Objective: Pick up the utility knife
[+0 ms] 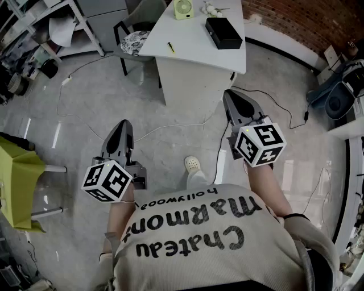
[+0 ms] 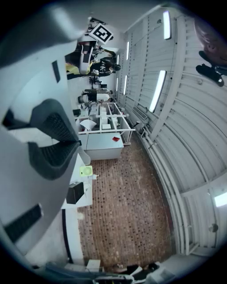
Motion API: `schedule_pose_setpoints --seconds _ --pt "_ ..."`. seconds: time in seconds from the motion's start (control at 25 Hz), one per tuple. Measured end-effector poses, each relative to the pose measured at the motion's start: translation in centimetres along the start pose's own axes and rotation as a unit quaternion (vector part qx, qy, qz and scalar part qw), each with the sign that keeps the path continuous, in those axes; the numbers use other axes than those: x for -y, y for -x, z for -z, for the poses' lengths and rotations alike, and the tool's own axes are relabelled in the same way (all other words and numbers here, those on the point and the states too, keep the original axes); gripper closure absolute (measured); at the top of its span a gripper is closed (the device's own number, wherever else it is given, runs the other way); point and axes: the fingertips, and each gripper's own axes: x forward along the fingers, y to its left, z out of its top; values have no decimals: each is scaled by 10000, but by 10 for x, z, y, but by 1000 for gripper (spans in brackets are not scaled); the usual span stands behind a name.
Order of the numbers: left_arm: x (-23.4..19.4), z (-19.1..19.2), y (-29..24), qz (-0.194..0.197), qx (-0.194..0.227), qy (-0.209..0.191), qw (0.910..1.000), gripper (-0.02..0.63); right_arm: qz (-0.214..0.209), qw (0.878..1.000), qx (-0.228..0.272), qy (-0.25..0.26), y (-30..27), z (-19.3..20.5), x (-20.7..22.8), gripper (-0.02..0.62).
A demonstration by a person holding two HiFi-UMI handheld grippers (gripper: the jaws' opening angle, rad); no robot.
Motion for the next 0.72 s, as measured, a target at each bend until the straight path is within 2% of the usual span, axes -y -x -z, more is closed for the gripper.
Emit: schedule_pose_setpoints --seconds 0.48,0.72 --pt "-18 -56 -103 -200 371 -44 9991 604 -385 9991 153 112 -116 -47 50 592" --pt "-23 -75 -150 -310 545 -75 9980 604 -597 9978 256 -105 -166 -65 79 592"
